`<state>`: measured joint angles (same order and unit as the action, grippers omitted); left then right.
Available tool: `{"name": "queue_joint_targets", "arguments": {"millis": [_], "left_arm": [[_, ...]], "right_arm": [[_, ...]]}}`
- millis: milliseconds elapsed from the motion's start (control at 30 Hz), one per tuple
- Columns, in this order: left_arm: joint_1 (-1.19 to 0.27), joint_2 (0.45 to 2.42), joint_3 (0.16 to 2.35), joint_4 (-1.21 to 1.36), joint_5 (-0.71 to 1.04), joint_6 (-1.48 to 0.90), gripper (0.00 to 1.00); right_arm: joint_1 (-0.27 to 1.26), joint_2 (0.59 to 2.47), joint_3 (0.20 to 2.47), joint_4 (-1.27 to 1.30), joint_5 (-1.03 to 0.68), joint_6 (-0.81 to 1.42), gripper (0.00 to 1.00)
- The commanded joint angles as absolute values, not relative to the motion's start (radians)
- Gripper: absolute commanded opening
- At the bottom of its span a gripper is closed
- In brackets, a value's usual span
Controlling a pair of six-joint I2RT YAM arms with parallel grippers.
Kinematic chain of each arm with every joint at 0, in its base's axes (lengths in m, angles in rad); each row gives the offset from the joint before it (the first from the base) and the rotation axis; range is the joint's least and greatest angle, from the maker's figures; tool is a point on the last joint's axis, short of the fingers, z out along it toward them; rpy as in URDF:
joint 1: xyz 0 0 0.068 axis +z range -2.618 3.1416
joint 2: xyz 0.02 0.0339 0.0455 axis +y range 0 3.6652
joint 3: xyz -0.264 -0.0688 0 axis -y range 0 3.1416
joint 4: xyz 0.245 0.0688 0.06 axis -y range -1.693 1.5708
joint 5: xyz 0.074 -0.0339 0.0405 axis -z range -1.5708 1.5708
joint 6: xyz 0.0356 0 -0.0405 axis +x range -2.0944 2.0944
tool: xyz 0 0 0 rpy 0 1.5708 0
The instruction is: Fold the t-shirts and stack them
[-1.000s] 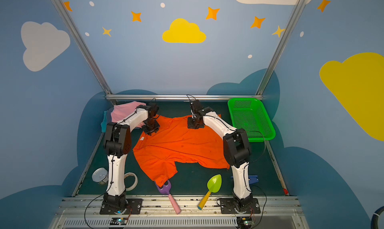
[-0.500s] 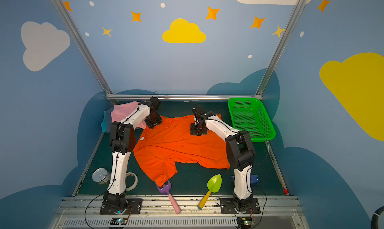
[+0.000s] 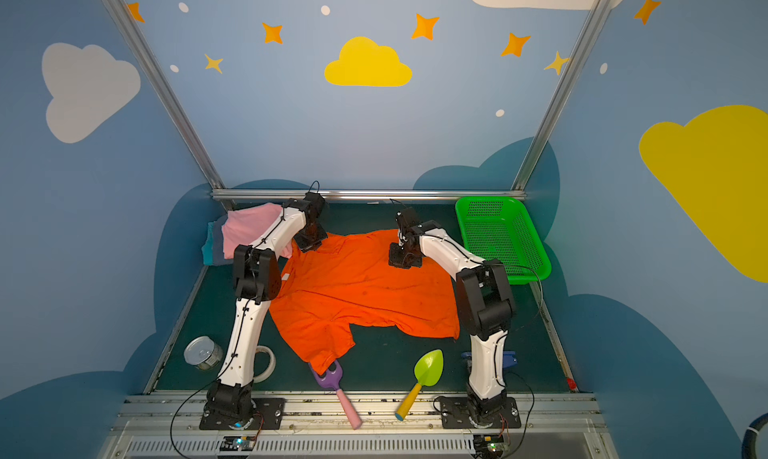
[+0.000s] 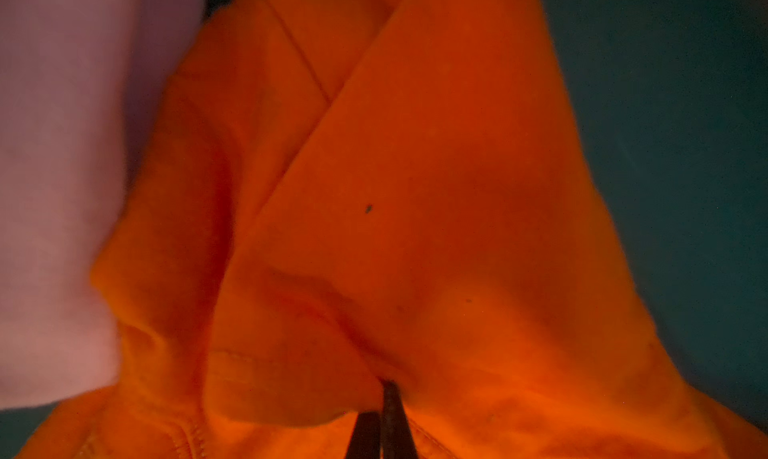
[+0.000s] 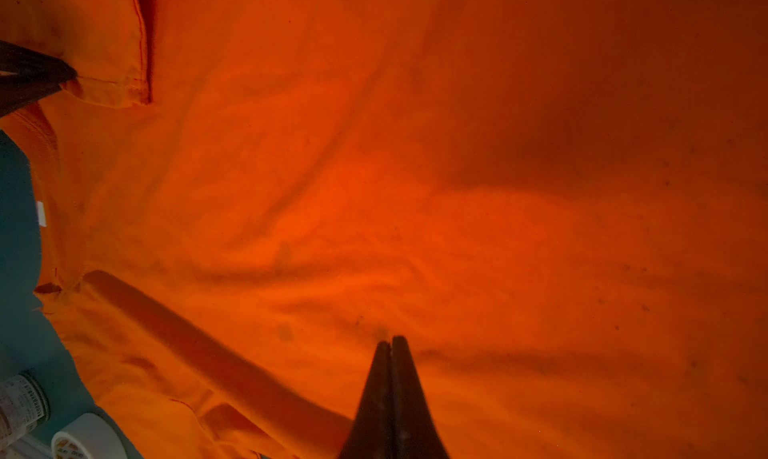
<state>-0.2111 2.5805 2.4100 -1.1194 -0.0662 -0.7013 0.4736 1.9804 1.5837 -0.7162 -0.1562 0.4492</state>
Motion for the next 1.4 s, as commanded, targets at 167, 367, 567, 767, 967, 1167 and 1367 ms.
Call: {"name": "queue_joint_targets", "arguments": {"millis": [167,367,567,767,967,1167,1367], "left_arm": [[-0.188,2.592,2.540,-1.133,-0.051,-0.673,0.04],[-0.130,2.567,2.586,-0.980,0.049,-0.720,0.04],[-0.086,2.607,2.690,-0.750,0.146,-0.821,0.14],[-0.082,2.690,2.792,-0.561,0.304,-0.942,0.54],[-0.085,2.661,2.747,-0.690,0.379,-0.909,0.26],[-0.113,2.542,2.463,-0.822,0.305,-0.778,0.07],[-0.148,2.483,2.275,-0.816,0.281,-0.755,0.04]], "right_arm": [[0.471,1.963,1.588,-0.749,-0.169,0.462,0.00],[0.469,1.973,1.580,-0.759,-0.153,0.460,0.00],[0.459,1.998,1.568,-0.757,-0.157,0.470,0.00],[0.444,2.027,1.586,-0.762,-0.164,0.472,0.00],[0.437,2.059,1.619,-0.774,-0.181,0.464,0.00],[0.438,2.084,1.684,-0.796,-0.192,0.457,0.00],[0.437,2.080,1.691,-0.807,-0.191,0.453,0.00]]}}
